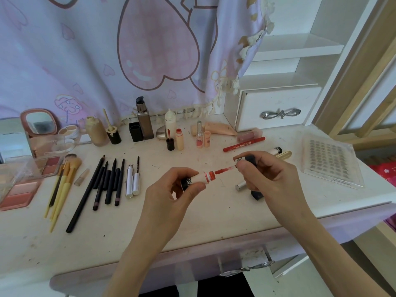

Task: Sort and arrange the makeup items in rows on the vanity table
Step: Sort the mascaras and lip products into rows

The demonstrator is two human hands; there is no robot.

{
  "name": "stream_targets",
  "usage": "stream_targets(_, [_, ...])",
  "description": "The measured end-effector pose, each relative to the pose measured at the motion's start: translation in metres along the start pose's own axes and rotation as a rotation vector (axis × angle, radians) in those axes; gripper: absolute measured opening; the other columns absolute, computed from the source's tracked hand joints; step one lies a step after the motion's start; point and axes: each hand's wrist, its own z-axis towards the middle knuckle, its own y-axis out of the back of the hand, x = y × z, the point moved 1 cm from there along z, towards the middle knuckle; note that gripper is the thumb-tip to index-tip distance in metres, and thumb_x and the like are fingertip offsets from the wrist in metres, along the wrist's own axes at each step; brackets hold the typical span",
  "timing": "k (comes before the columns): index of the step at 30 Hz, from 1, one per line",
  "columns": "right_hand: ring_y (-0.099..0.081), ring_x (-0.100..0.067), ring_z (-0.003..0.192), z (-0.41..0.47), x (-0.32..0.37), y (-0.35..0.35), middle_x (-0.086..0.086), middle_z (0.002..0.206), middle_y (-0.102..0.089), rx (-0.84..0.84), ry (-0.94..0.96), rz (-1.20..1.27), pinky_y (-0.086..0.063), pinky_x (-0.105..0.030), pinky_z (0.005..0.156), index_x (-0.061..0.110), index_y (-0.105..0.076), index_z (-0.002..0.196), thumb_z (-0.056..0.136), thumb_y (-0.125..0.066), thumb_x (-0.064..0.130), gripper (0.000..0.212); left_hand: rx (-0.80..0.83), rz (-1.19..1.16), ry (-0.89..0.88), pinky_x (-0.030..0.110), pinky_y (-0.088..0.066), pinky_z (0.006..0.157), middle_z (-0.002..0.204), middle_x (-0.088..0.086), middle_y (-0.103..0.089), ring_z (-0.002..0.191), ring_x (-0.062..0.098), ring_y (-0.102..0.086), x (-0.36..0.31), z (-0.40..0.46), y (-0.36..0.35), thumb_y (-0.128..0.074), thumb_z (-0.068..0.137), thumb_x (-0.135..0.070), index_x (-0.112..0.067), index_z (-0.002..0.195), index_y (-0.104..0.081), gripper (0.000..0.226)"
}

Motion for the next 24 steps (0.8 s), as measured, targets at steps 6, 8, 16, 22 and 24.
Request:
stream_targets(6, [-0.044, -0.002, 0.048, -0.001, -0.005, -0.004, 0.014, 0.053, -0.052, 0.026, -0.025, 0.031, -0.035, -0.011, 0.046, 0.019, -0.068, 0.08, 0.071, -0.061, 0.035, 0.02, 0.007, -0.056, 0.011, 0.011, -0.043, 0.064, 0.082, -0.02, -0.062, 0.067, 0.002, -0.052, 0.0, -0.001, -0.003, -0.066, 0.074, -0.032, -0.033, 0.088, -0.06, 0.016])
stream_targets(8, [-0.043, -0.002, 0.047, -0.001, -0.007, -0.005, 0.014, 0.053, -0.052, 0.048, -0.037, 0.03, -0.035, -0.011, 0.046, 0.018, -0.068, 0.081, 0.073, -0.061, 0.033, 0.019, 0.008, -0.068, 0.014, 0.011, -0.044, 0.065, 0.083, -0.019, -0.063, 0.068, 0.003, -0.052, -0.001, -0.001, -0.004, -0.063, 0.07, -0.038, -0.033, 0.088, -0.061, 0.019])
stream_targets(16, [-0.045, -0.01, 0.053, 0.004, -0.018, 0.01, 0.006, 0.059, -0.055, -0.067, -0.173, 0.102, -0.038, -0.02, 0.049, 0.011, -0.069, 0.087, 0.083, -0.063, 0.015, 0.008, -0.054, -0.107, 0.079, 0.015, -0.046, 0.065, 0.081, -0.01, -0.064, 0.07, 0.004, -0.055, 0.009, 0.0, -0.004, -0.065, 0.078, -0.031, -0.032, 0.09, -0.061, 0.013])
stream_targets(22, [-0.067, -0.01, 0.069, 0.016, -0.028, 0.011, -0.007, 0.084, -0.072, -0.021, -0.417, 0.382, -0.05, -0.015, 0.056, 0.004, -0.065, 0.098, 0.09, -0.053, 0.003, 0.015, -0.099, -0.19, 0.166, 0.002, -0.042, 0.065, 0.084, -0.012, -0.07, 0.075, -0.009, -0.059, 0.017, 0.01, -0.008, -0.058, 0.084, -0.03, -0.032, 0.102, -0.062, 0.018])
stream_targets(24, [-0.068, -0.011, 0.072, 0.02, -0.031, 0.009, -0.007, 0.089, -0.073, -0.002, -0.436, 0.386, -0.05, -0.016, 0.056, 0.004, -0.063, 0.099, 0.094, -0.048, 0.008, 0.016, -0.094, -0.185, 0.172, 0.005, -0.045, 0.062, 0.084, -0.012, -0.07, 0.067, -0.007, -0.059, 0.02, 0.014, -0.01, -0.057, 0.088, -0.02, -0.03, 0.099, -0.062, 0.016])
